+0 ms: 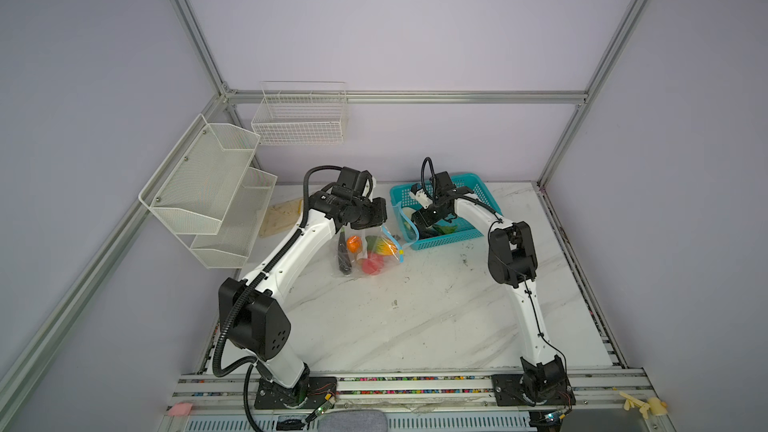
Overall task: Place the food in the zip-top bag and seal the zipper
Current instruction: 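Lower the right gripper and close it on the white cucumber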
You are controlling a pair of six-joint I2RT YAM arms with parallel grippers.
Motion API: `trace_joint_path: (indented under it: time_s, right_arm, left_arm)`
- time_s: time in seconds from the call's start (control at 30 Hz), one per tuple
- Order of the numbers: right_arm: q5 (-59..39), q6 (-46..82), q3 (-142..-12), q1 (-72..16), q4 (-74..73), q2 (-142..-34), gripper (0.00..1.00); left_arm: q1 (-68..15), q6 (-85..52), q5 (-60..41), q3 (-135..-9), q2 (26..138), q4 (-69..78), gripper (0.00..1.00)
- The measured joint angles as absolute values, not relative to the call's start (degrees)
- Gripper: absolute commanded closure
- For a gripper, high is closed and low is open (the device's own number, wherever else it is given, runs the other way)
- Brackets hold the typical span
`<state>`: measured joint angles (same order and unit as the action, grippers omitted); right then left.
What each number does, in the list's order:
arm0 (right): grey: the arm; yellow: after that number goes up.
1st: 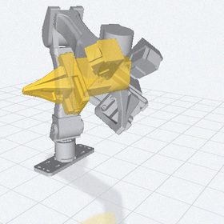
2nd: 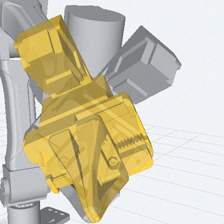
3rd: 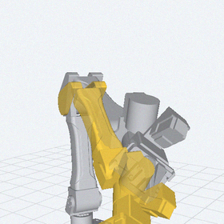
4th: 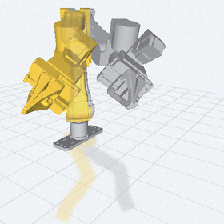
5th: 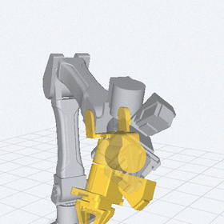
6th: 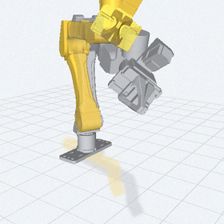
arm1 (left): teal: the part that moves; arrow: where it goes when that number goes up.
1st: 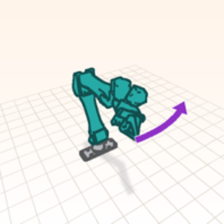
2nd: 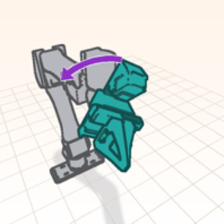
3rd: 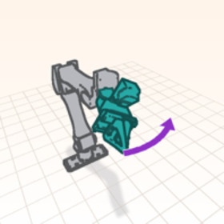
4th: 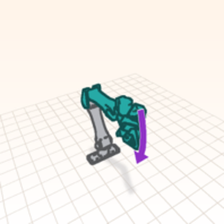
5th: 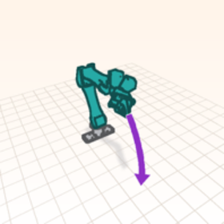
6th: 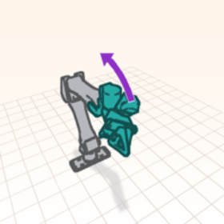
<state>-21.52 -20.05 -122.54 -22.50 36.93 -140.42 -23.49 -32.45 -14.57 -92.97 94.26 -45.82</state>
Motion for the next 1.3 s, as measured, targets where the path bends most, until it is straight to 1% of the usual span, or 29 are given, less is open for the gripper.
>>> trace_joint_path:
  time_s: [0.3,0.77,0.87,1.03,1.3]
  right_arm:
    - [-21.8,-20.0,-124.0,-22.5,37.0,-141.1,0.32]
    - [-20.2,-20.9,-124.0,-22.3,36.9,-141.1,0.34]
    - [-19.1,-21.2,-124.0,-22.2,36.9,-141.1,0.37]
    - [-18.2,-21.7,-123.8,-21.9,37.1,-141.1,0.37]
    - [-16.9,-22.5,-123.2,-21.8,37.1,-141.0,0.28]
  left_arm:
    - [-23.3,-32.4,-14.6,-93.0,94.3,-45.8,1.0]
    - [-23.3,-32.5,-14.6,-93.0,94.2,-45.8,1.0]
    - [-23.3,-32.5,-14.6,-93.0,94.2,-45.8,1.0]
    - [-23.3,-32.5,-14.7,-93.0,94.3,-45.8,1.0]
    - [-23.3,-32.5,-14.7,-93.0,94.2,-45.8,1.0]
